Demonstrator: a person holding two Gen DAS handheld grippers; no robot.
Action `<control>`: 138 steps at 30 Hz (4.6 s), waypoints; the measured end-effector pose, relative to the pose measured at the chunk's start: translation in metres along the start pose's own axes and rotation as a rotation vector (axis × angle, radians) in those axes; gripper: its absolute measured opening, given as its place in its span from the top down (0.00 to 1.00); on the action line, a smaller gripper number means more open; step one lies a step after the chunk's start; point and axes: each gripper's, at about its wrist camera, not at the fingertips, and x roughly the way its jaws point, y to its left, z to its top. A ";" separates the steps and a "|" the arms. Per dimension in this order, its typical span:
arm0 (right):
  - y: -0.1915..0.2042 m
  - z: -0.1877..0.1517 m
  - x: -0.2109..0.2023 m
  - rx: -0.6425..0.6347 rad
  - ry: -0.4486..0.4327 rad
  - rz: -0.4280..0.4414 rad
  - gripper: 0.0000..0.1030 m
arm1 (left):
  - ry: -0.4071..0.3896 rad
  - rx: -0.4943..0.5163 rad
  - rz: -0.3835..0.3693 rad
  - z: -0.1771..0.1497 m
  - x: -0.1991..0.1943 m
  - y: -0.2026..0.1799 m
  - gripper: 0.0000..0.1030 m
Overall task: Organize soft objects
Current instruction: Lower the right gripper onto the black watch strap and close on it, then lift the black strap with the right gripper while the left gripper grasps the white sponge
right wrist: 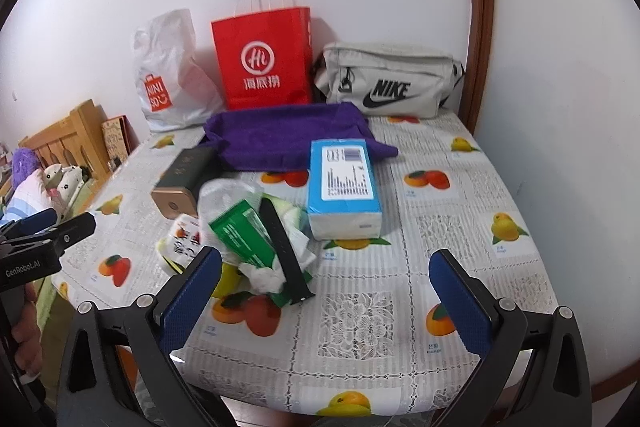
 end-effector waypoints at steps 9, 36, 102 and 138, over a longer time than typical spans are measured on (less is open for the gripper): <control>-0.004 -0.012 0.050 -0.003 0.089 0.049 0.16 | 0.063 -0.014 0.021 -0.007 0.038 0.006 0.00; 0.017 -0.012 0.160 -0.140 0.220 0.286 0.72 | 0.162 -0.025 -0.057 -0.018 0.096 0.017 0.01; -0.057 -0.051 0.141 -0.017 0.247 0.139 0.80 | 0.173 0.268 -0.154 -0.038 0.149 -0.007 0.25; -0.046 -0.034 0.108 -0.030 0.161 0.159 0.80 | 0.056 0.098 -0.074 -0.027 0.080 0.064 0.61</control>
